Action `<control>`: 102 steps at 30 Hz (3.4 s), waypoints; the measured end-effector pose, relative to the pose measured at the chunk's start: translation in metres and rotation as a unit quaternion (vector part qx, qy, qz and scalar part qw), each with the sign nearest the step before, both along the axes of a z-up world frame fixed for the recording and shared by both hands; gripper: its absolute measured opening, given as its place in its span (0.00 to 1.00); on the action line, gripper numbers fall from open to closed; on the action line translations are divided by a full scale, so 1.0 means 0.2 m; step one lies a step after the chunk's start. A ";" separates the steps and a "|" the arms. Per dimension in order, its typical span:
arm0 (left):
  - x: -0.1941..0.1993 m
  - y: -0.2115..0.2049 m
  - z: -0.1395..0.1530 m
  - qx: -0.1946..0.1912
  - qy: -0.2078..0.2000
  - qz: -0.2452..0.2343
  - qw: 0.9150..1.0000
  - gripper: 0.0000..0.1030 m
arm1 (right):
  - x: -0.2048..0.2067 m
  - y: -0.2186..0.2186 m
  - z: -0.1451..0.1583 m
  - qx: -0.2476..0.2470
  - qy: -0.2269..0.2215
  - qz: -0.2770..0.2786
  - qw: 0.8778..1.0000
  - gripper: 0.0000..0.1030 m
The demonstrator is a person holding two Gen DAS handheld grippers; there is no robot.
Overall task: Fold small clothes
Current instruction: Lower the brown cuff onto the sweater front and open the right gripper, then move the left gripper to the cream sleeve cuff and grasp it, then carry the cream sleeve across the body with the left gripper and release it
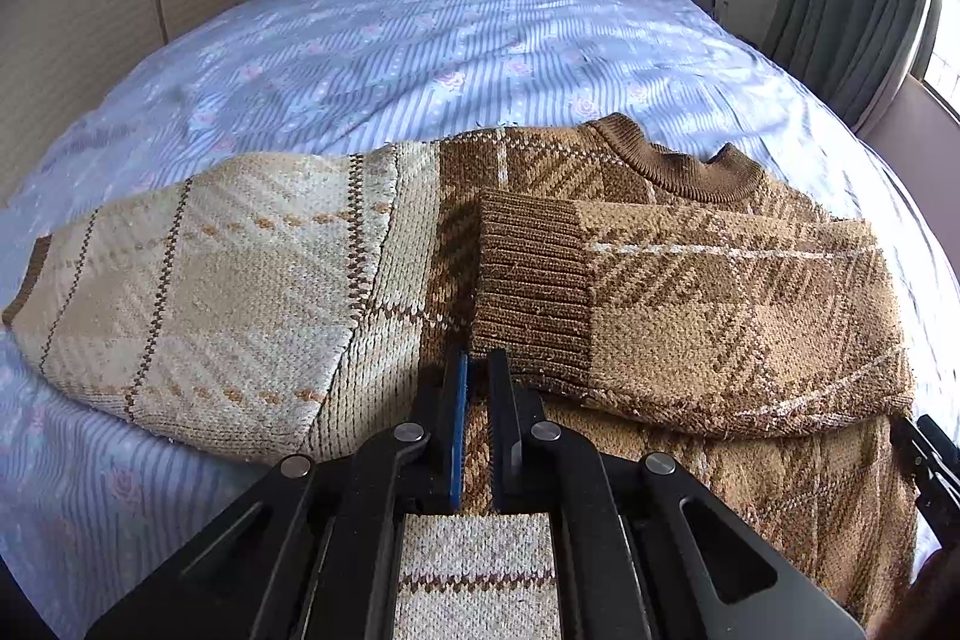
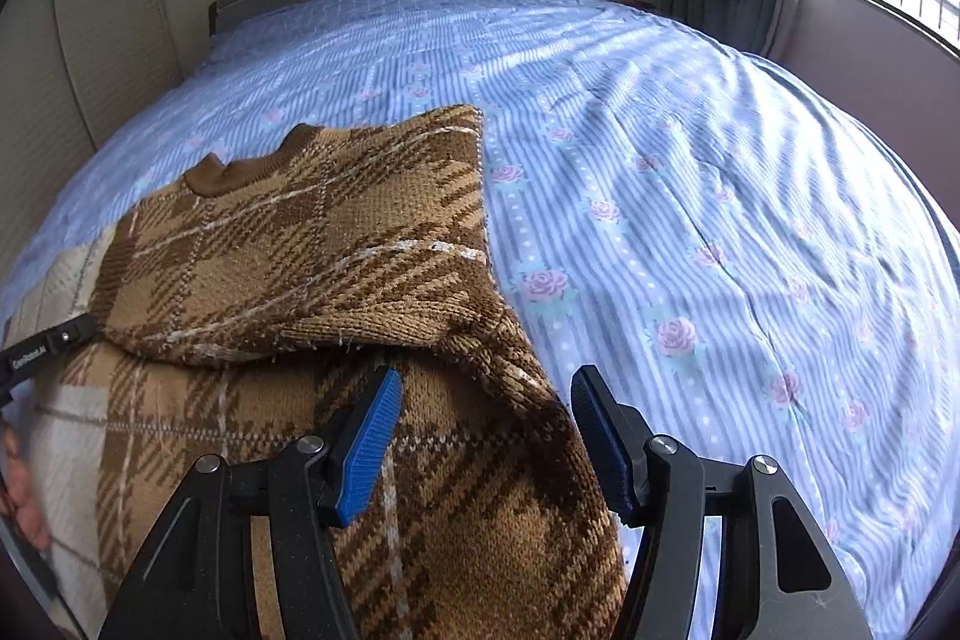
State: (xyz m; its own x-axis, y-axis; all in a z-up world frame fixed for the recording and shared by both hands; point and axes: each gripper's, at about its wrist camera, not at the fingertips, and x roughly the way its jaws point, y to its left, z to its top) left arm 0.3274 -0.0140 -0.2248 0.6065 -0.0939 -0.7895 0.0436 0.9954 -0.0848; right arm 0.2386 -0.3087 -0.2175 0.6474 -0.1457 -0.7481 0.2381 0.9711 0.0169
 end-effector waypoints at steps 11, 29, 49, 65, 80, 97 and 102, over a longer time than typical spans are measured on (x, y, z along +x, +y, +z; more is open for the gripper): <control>0.00 -0.01 -0.01 0.001 0.000 0.006 1.000 0.08 | 0.03 -0.19 -0.07 0.029 0.000 -0.084 0.996 0.64; -0.17 -0.04 0.18 0.019 -0.042 -0.005 0.999 0.15 | -0.17 -0.03 0.12 0.006 -0.025 -0.036 0.999 0.70; -0.35 1.20 0.27 0.007 -0.046 0.155 0.987 0.39 | 0.08 1.19 0.39 0.045 -0.079 0.128 0.988 0.72; -0.14 1.71 0.00 -0.097 -0.023 0.209 0.973 0.67 | 0.16 1.81 0.31 0.027 -0.062 0.195 0.978 0.72; -0.07 1.84 -0.15 -0.177 -0.036 0.286 0.941 0.33 | 0.23 1.80 0.22 0.027 -0.044 0.174 0.983 0.72; -0.14 1.57 0.34 -0.132 -0.117 0.240 0.955 0.10 | 0.15 1.39 0.40 0.037 -0.070 0.117 0.990 0.72; -0.12 1.28 0.55 -0.112 -0.145 0.190 0.965 0.10 | 0.06 1.13 0.52 0.037 -0.095 0.084 0.991 0.72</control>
State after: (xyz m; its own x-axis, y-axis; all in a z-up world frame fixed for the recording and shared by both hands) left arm 0.3037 0.2424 -0.1141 0.8229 0.0294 -0.5675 -0.2661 0.9023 -0.3391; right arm 0.2510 -0.0828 -0.1138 0.7879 0.0263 -0.6153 0.0596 0.9911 0.1187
